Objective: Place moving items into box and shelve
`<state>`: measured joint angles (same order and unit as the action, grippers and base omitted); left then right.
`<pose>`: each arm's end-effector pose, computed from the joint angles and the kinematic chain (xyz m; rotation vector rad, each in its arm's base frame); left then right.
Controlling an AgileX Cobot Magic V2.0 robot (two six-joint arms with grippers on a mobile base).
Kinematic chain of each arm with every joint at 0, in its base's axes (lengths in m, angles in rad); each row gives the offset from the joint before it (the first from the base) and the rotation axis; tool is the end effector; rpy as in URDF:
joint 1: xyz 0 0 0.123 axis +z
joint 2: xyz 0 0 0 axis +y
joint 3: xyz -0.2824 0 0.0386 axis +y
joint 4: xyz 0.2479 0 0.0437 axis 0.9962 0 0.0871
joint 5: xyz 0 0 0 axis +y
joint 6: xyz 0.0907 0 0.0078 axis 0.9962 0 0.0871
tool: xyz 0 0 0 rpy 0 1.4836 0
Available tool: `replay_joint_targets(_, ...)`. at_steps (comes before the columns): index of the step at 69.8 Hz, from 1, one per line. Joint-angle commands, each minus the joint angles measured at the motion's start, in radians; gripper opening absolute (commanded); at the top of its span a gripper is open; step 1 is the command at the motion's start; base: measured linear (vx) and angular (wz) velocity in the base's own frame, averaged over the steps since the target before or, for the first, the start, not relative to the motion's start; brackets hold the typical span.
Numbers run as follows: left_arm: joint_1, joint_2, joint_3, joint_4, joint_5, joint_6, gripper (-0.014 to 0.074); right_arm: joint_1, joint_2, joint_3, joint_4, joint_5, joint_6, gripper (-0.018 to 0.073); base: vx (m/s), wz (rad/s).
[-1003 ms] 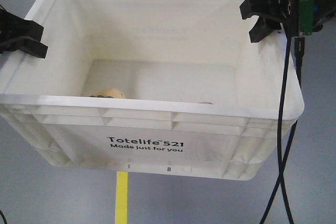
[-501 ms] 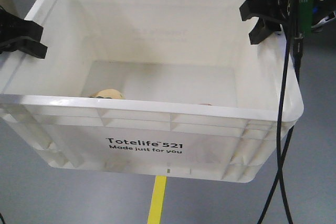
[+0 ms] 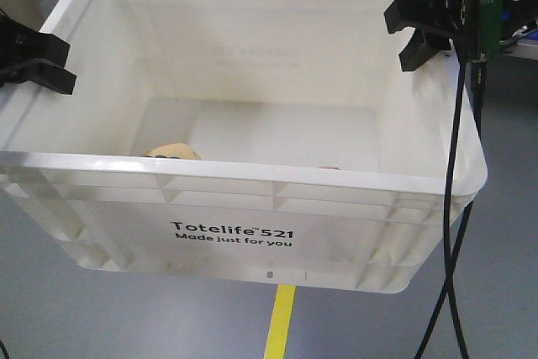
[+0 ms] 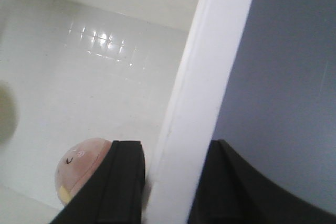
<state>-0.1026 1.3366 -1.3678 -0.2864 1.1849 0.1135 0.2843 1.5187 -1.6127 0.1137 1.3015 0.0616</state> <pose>0.2581 -0.0505 0.3817 0.2302 2.6031 -0.3819 0.2909 0.0954 0.3924 -0.2938 2.6900 0.2622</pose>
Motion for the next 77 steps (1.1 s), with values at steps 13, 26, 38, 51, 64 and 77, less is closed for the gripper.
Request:
replay_joint_targets(13, -0.006, -0.041, -0.047, -0.068, -0.093, 0.01, -0.0017, 0.0, -0.052, -0.047, 0.048, -0.075, -0.038, -0.0012, 0.47, 0.02)
replay_joint_targets(26, -0.006, -0.041, -0.047, -0.068, -0.093, 0.01, -0.0017, 0.0, -0.052, -0.047, 0.048, -0.074, -0.038, -0.0012, 0.5, 0.03)
replay_joint_targets(38, -0.006, -0.041, -0.047, -0.068, -0.093, 0.01, -0.0017, 0.0, -0.052, -0.047, 0.05, -0.075, -0.038, -0.0012, 0.52, 0.06)
replay_joint_targets(51, -0.006, -0.041, -0.047, -0.068, -0.093, 0.01, -0.0017, 0.0, -0.052, -0.047, 0.049, -0.075, -0.038, -0.0012, 0.54, 0.07)
replay_joint_targets(64, -0.006, -0.041, -0.047, -0.068, -0.093, 0.01, -0.0017, 0.0, -0.052, -0.047, 0.05, -0.075, -0.038, -0.0012, 0.55, 0.05)
replay_joint_targets(77, -0.006, -0.041, -0.047, -0.069, -0.092, 0.01, -0.0017, 0.0, -0.052, -0.047, 0.048, -0.075, -0.038, -0.0012, 0.56, 0.01)
